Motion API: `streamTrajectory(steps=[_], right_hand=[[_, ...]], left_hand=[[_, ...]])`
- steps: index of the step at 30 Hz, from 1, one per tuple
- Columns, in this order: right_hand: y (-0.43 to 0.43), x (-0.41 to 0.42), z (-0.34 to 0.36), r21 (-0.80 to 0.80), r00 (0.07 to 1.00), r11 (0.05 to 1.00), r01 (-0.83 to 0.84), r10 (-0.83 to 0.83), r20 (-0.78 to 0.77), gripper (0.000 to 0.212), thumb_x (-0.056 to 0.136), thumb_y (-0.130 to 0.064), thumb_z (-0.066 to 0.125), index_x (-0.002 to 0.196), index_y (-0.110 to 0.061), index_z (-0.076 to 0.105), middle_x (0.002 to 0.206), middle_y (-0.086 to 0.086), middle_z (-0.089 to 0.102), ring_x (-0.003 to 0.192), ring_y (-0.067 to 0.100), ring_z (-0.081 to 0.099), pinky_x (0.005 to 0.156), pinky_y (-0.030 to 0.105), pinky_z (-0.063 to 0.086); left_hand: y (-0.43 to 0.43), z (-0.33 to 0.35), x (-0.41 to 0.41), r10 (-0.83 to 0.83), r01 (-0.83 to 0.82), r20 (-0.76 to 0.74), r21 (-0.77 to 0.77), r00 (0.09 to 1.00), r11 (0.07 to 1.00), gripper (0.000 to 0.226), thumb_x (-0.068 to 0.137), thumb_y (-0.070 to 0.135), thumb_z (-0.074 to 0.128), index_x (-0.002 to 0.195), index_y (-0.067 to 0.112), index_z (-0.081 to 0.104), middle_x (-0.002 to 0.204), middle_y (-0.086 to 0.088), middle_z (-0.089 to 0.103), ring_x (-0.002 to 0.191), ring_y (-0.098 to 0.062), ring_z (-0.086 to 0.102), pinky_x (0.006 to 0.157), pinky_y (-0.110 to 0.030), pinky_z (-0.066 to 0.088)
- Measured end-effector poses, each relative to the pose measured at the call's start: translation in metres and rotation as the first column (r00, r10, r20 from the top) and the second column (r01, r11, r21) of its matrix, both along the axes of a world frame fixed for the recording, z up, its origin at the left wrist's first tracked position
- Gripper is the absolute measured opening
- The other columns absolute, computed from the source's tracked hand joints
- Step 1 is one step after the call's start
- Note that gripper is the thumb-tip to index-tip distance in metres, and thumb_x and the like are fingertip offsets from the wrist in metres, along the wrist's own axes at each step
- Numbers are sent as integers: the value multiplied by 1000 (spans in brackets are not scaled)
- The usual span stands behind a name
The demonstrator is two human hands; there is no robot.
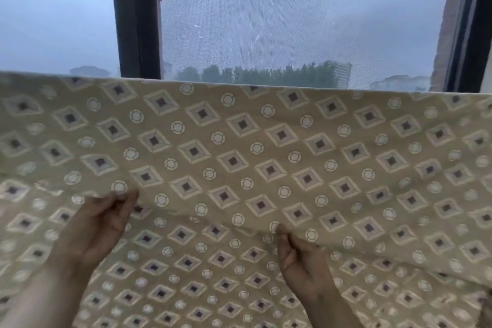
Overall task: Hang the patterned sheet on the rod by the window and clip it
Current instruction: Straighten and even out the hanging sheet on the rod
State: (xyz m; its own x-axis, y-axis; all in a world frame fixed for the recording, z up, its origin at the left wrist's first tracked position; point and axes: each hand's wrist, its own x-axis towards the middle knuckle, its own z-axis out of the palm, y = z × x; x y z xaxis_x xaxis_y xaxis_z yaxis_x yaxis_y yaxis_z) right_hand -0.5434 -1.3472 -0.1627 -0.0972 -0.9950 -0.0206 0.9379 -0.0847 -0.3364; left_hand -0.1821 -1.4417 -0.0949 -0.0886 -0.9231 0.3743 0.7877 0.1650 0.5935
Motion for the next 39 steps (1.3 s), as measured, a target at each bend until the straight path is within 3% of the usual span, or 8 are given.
streamTrajectory(steps=[7,12,16,20,27,31,34,39], right_hand=[[18,-5,15,129,980,974,185,-173,-96,11,95,-12,56,91,-5,63,64,9,67,49,11,65,44,19,54],[28,-7,15,139,950,956,257,-224,-217,14,96,-10,55,103,0,63,92,12,67,68,16,69,51,20,57],[23,1,3,141,936,940,310,-275,-220,12,95,-4,55,104,2,60,106,16,65,75,22,72,56,26,60],[15,-4,-24,89,903,926,368,-333,-273,47,67,-2,76,109,3,58,100,17,68,67,21,74,53,25,59],[1,-30,-95,83,869,912,402,-352,-346,14,97,-11,53,100,1,60,89,11,70,65,15,73,52,23,58],[-12,-46,-137,0,844,902,431,-404,-353,12,96,-11,54,97,0,60,70,7,74,62,15,73,52,22,57],[-15,-55,-162,-77,835,894,442,-441,-330,11,97,-8,52,94,0,59,67,8,73,60,15,72,52,23,58],[-28,-70,-195,-197,807,876,440,-482,-340,10,98,-7,51,95,0,58,65,7,72,59,15,71,53,23,58]], left_hand=[[33,34,-13,219,-228,65,203,973,952,47,96,38,47,55,24,64,56,11,61,51,-4,61,51,-16,51],[24,49,8,373,-390,114,264,921,882,23,103,21,39,82,18,49,46,11,59,41,-1,57,44,-12,49],[12,12,17,357,-393,182,239,916,888,12,103,12,40,105,2,48,84,-7,60,55,-12,70,55,-24,59],[2,-26,12,342,-375,166,247,925,894,11,102,11,41,102,3,48,85,-5,52,62,-14,69,69,-31,61],[-35,-142,-1,314,-329,95,280,944,902,39,101,13,46,137,2,38,101,-9,58,66,-16,71,59,-31,61],[-48,-204,-18,312,-317,58,179,948,931,37,101,11,43,136,23,46,128,-9,59,88,-24,73,71,-39,61],[-52,-237,-32,243,-240,4,176,970,955,34,102,12,41,99,23,74,132,-7,60,113,-30,62,75,-36,60],[-61,-273,-45,217,-211,-33,133,976,968,19,102,15,41,99,14,60,115,-7,65,86,-19,73,61,-29,61]])
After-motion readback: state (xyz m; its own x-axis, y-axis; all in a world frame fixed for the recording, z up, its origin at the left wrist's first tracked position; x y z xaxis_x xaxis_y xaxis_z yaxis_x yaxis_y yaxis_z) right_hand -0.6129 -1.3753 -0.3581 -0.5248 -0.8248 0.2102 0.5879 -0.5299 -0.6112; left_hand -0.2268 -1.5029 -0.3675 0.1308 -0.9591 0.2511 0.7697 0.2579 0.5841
